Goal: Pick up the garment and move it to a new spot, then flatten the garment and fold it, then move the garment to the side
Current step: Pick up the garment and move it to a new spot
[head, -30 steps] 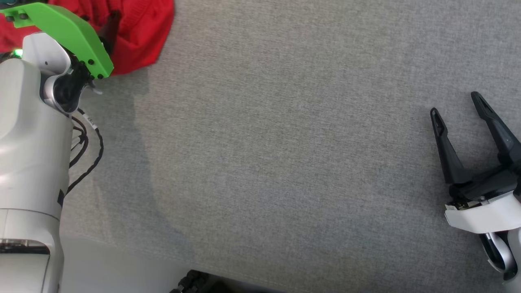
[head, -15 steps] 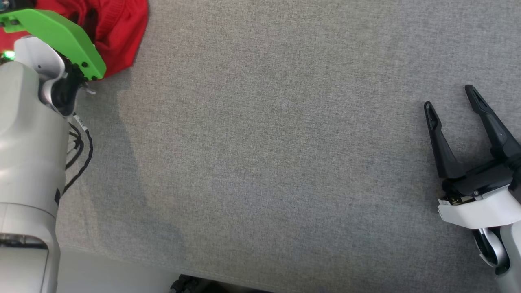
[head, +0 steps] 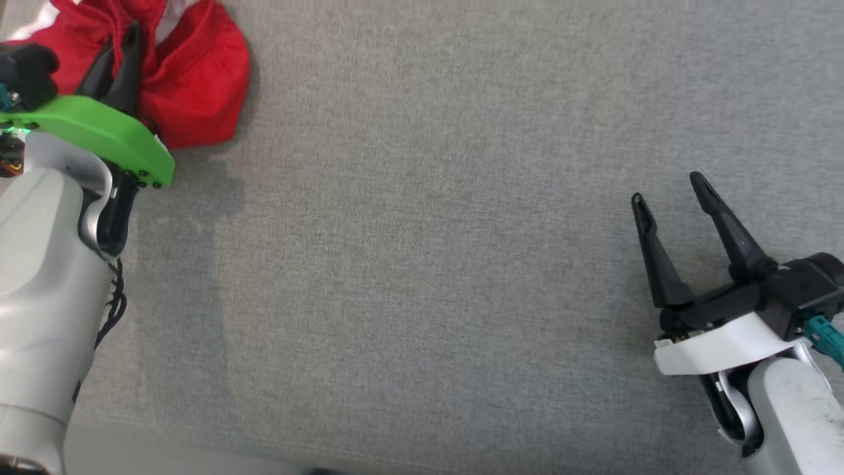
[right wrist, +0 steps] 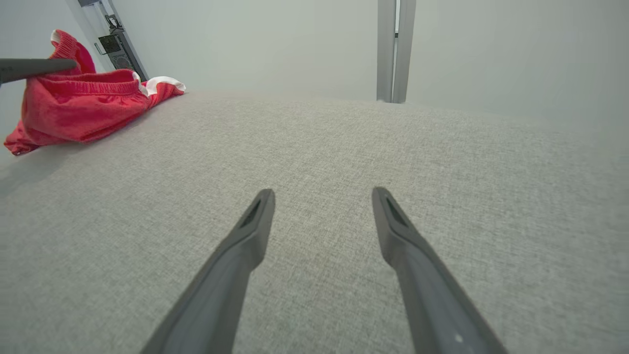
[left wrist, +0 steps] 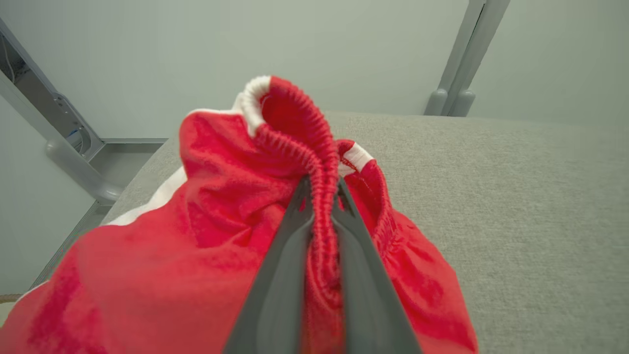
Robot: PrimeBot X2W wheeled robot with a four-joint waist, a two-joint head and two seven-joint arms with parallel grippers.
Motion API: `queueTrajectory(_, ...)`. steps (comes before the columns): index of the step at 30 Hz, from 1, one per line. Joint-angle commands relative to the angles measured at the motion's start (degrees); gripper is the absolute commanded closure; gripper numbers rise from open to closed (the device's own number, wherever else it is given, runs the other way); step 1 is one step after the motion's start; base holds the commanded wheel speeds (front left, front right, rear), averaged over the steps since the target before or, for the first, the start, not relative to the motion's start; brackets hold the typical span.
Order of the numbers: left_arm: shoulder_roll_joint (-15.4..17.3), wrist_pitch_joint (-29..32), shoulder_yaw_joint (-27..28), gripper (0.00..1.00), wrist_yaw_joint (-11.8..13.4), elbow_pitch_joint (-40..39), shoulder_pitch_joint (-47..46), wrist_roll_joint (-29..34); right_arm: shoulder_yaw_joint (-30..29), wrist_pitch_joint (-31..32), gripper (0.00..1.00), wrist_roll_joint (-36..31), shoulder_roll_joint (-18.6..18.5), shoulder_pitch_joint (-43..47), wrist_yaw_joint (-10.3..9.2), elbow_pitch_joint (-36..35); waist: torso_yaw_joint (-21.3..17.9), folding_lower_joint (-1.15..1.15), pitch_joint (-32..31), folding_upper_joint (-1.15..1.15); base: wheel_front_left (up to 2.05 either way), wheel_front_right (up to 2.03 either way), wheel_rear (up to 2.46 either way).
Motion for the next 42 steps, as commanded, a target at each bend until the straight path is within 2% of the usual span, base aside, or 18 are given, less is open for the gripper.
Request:
queueTrajectory(1, 1.3, -0.6, -0.6, 1.00, 0.1, -1.5, 1.4, -0.2, 0.3, 0.0, 0.00, 0.3, 0.7, -0.5, -0.09, 0.6, -3.2, 0.00, -5.6, 0.00, 0.00, 0.00, 0.00)
queueTrajectory(9, 5.7, 1.1, -2.0, 1.00, 0.5, -14.0, 5.4, -1.1, 0.6, 0.0, 0.00, 0.6, 4.8, -0.1, -0.09, 2.0, -9.6, 0.00, -11.8, 0.00, 0.00, 0.00, 0.00)
queueTrajectory(16, 8.3, 7.0, -3.4, 1.00, 3.8, -30.1, 8.4, -0.6, 0.2, 0.0, 0.00, 0.7, 7.9, -0.3, -0.09, 2.3, -17.1, 0.00, -13.6, 0.00, 0.00, 0.00, 0.00)
queueTrajectory(21, 8.2, 11.2, -4.6, 1.00, 6.3, -41.1, 9.0, -0.8, 0.2, 0.0, 0.00, 0.9, 9.5, -0.7, -0.09, 2.6, -22.1, 0.00, -14.3, 0.00, 0.00, 0.00, 0.00)
queueTrajectory(26, 5.9, 14.9, -6.5, 1.00, 7.7, -49.3, 8.6, -1.8, -0.2, 0.0, 0.00, 1.0, 10.8, -0.5, -0.09, 2.8, -25.8, 0.00, -14.8, 0.00, 0.00, 0.00, 0.00)
queueTrajectory(29, 4.5, 16.0, -8.1, 1.00, 8.7, -50.9, 9.1, -1.6, -0.4, 0.0, 0.00, 1.0, 11.3, 0.0, -0.09, 2.9, -27.0, 0.00, -14.8, 0.00, 0.00, 0.00, 0.00)
queueTrajectory(33, 2.3, 15.5, -10.2, 1.00, 9.6, -48.9, 12.3, -2.2, -0.9, 0.0, 0.00, 1.1, 11.7, 0.6, -0.10, 2.7, -27.3, 0.00, -13.8, 0.00, 0.00, 0.00, 0.00)
queueTrajectory(42, -2.4, 7.2, -13.2, 1.00, 9.1, -33.9, 19.5, -1.3, -1.6, 0.0, 0.00, 0.6, 10.1, 0.2, -0.10, 2.4, -23.6, 0.00, -10.6, 0.00, 0.00, 0.00, 0.00)
